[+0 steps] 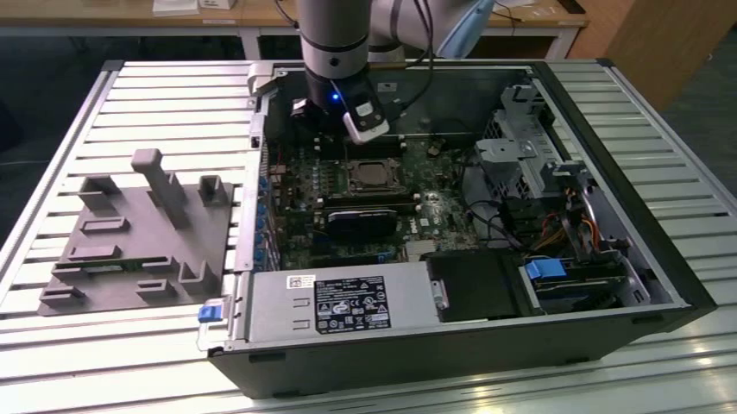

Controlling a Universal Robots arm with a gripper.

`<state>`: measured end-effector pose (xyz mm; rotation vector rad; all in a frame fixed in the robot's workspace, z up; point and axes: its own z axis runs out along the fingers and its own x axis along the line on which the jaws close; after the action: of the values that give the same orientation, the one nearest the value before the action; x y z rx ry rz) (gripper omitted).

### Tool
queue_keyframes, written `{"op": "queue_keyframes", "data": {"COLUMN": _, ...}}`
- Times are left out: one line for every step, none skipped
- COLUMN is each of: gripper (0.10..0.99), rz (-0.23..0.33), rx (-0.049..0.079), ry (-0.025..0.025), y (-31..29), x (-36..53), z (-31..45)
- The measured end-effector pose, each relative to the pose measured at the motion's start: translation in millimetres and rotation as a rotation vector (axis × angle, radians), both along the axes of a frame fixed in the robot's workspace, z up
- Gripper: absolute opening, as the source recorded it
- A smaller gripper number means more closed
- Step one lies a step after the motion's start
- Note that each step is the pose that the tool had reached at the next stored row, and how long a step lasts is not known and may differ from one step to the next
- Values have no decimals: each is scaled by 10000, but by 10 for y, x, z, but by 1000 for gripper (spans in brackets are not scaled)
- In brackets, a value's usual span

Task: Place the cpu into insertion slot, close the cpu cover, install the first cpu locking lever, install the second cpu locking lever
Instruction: 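Install the first cpu locking lever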

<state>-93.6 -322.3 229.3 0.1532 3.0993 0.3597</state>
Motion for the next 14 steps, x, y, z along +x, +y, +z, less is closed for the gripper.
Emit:
{"op": "queue_keyframes", "data": {"gripper": 102, "rz": 0, "rx": 0, "ry": 0, "y": 0, "x": 26, "z": 0}}
{"op": "queue_keyframes", "data": {"gripper": 102, "rz": 0, "rx": 0, "ry": 0, "y": 0, "x": 53, "z": 0}}
{"op": "queue_keyframes", "data": {"gripper": 102, "rz": -1, "rx": 0, "ry": 0, "y": 0, "x": 78, "z": -1}}
{"op": "queue_keyframes", "data": {"gripper": 102, "rz": -1, "rx": 0, "ry": 0, "y": 0, "x": 104, "z": -1}}
{"op": "queue_keyframes", "data": {"gripper": 102, "rz": 0, "rx": 0, "ry": 0, "y": 0, "x": 128, "z": -1}}
{"op": "queue_keyframes", "data": {"gripper": 102, "rz": 0, "rx": 1, "ry": 0, "y": 0, "x": 151, "z": -1}}
{"op": "queue_keyframes", "data": {"gripper": 102, "rz": -1, "rx": 1, "ry": 0, "y": 0, "x": 175, "z": -1}}
{"op": "queue_keyframes", "data": {"gripper": 102, "rz": -1, "rx": 0, "ry": 0, "y": 0, "x": 194, "z": -1}}
{"op": "queue_keyframes", "data": {"gripper": 102, "rz": -1, "rx": 0, "ry": 1, "y": 0, "x": 202, "z": -1}}
{"op": "queue_keyframes", "data": {"gripper": 102, "rz": -1, "rx": 0, "ry": 1, "y": -1, "x": 203, "z": -1}}
{"op": "queue_keyframes", "data": {"gripper": 102, "rz": -1, "rx": 0, "ry": 0, "y": 0, "x": 203, "z": -1}}
{"op": "queue_keyframes", "data": {"gripper": 102, "rz": -2, "rx": 1, "ry": 0, "y": 0, "x": 204, "z": -1}}
{"op": "queue_keyframes", "data": {"gripper": 102, "rz": -2, "rx": 1, "ry": 0, "y": 0, "x": 204, "z": -2}}
{"op": "queue_keyframes", "data": {"gripper": 102, "rz": -2, "rx": 0, "ry": -22, "y": 0, "x": 204, "z": -1}}
